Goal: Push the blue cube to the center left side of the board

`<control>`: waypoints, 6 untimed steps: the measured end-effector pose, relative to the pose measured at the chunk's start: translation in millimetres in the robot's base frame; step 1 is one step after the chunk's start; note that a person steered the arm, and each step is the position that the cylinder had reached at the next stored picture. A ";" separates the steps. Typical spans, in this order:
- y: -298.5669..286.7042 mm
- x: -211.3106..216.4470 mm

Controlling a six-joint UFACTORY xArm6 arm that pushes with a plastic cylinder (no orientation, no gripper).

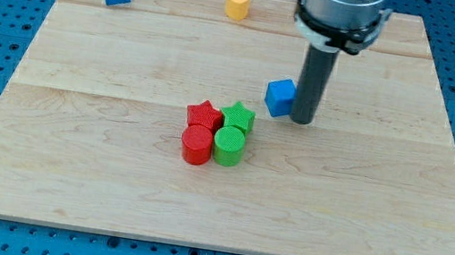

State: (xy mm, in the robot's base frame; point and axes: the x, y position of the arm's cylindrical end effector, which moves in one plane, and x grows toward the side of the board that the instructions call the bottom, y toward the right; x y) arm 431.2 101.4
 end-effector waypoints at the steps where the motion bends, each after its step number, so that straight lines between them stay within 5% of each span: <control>1: 13.3 -14.0; 6: -183.7 -57.4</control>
